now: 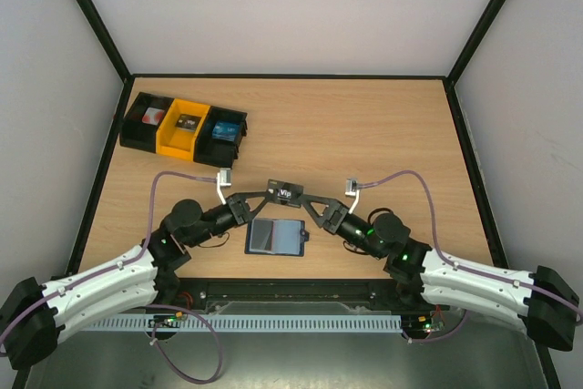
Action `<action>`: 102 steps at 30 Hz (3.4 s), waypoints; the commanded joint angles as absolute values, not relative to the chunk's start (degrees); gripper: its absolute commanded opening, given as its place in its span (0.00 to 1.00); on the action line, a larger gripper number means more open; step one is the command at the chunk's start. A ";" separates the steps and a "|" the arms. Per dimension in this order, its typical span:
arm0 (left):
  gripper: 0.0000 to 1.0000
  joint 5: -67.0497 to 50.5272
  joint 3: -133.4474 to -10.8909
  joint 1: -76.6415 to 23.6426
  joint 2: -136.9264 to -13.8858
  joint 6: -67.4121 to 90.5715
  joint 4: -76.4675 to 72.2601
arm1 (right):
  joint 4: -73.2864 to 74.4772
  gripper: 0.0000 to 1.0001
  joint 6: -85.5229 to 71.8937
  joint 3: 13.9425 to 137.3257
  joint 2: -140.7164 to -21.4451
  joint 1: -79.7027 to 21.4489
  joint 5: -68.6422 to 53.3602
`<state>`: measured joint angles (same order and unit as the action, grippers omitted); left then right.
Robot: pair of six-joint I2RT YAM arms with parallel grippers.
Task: Take the credit cards out of the card holder
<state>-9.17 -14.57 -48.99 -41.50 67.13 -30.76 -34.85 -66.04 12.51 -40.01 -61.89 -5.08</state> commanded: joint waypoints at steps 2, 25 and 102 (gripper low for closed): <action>0.03 -10.54 -20.15 -44.76 -42.99 60.53 -22.78 | -26.13 0.98 -60.67 10.29 -32.54 -62.05 -4.38; 0.03 -34.12 -46.90 11.26 -66.63 26.94 16.99 | -15.09 0.98 -55.74 8.55 -19.63 -62.05 -4.73; 0.03 -23.60 -96.85 8.79 -121.71 11.20 21.07 | -15.24 0.98 -49.36 13.83 -28.04 -62.05 3.99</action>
